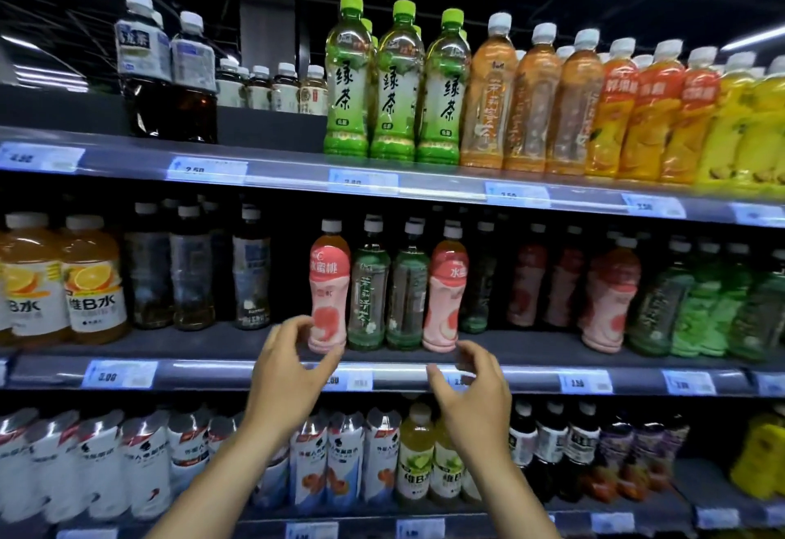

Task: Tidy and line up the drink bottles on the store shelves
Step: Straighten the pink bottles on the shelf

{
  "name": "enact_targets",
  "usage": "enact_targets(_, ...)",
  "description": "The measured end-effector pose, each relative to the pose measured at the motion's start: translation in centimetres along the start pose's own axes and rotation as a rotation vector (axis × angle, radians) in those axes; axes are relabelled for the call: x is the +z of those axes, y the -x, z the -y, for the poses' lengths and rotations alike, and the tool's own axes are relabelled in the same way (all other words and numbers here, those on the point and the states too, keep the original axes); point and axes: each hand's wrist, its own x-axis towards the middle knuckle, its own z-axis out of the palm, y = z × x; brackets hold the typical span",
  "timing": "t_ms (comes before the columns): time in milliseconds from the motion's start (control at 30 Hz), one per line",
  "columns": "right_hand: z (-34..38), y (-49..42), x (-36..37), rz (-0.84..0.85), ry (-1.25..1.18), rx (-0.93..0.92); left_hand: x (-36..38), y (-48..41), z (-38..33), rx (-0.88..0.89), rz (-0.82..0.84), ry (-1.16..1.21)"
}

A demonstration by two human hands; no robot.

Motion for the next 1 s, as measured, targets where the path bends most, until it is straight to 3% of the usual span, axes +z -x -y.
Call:
enact_targets(200,0.1,-5.7,2.2,0.003,0.003,0.036,1.4,-4.6,2.4,-0.110,-0.010,0.083)
enact_targets(600,-1.8,-10.7,5.2,-0.009,0.030,0.139,3.8,-9.1,4.4,-0.174,0.139,0.175)
enact_targets(800,-2.2,-11.5,4.6,0.006,0.044,0.099,4.4,-9.7,4.4,-0.148,0.099,0.103)
enact_targets(1000,-2.7,-11.7,2.9,-0.012,-0.021,0.044,4.2,-8.1,2.8,-0.124,-0.062,0.100)
